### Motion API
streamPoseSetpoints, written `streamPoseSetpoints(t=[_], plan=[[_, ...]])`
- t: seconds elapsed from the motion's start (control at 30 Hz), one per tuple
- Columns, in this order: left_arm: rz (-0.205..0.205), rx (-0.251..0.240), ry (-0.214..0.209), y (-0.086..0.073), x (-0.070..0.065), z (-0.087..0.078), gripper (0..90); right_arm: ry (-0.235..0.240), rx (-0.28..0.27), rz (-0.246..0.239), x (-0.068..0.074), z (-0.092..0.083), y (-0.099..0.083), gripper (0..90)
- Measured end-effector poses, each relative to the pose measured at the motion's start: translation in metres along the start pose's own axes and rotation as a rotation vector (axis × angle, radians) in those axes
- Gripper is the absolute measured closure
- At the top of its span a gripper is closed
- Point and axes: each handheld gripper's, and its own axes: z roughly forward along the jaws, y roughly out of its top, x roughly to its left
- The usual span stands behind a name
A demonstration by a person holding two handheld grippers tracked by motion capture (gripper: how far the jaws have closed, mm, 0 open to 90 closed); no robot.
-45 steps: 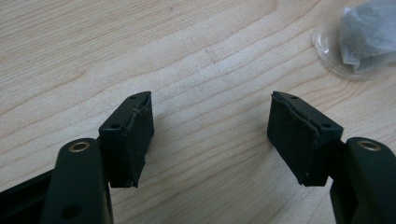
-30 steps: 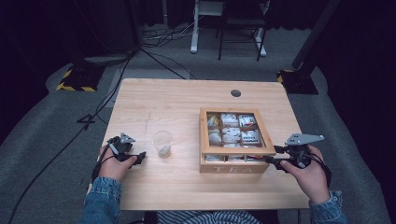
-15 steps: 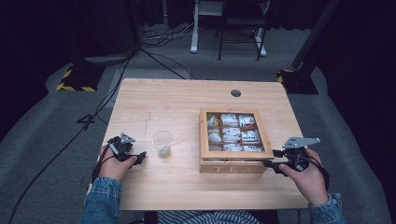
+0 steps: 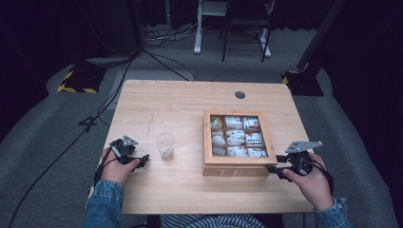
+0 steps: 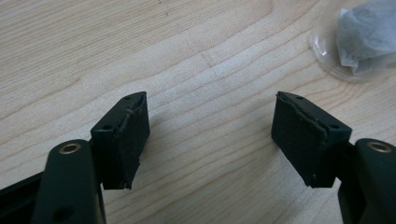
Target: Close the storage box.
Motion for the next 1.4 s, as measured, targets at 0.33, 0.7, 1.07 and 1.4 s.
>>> streamPoseSetpoints(t=[0.33,0.7,1.07,1.4], plan=[[0.001,-0.001,-0.001,0.0,0.0,0.0,27.8,-0.012,0.022,-0.009,0.0,0.004,-0.001,41.7],[0.001,-0.004,0.001,0.0,-0.001,0.001,26.8,-0.007,0.005,-0.002,-0.001,0.004,-0.001,32.4],[-0.01,-0.063,-0.002,-0.012,-0.005,-0.001,25.2,0.004,-0.144,0.025,-0.016,-0.005,0.013,24.3],[0.007,-0.098,-0.01,-0.015,-0.003,0.002,21.0,-0.027,-0.262,-0.009,-0.04,-0.014,0.022,18.2]])
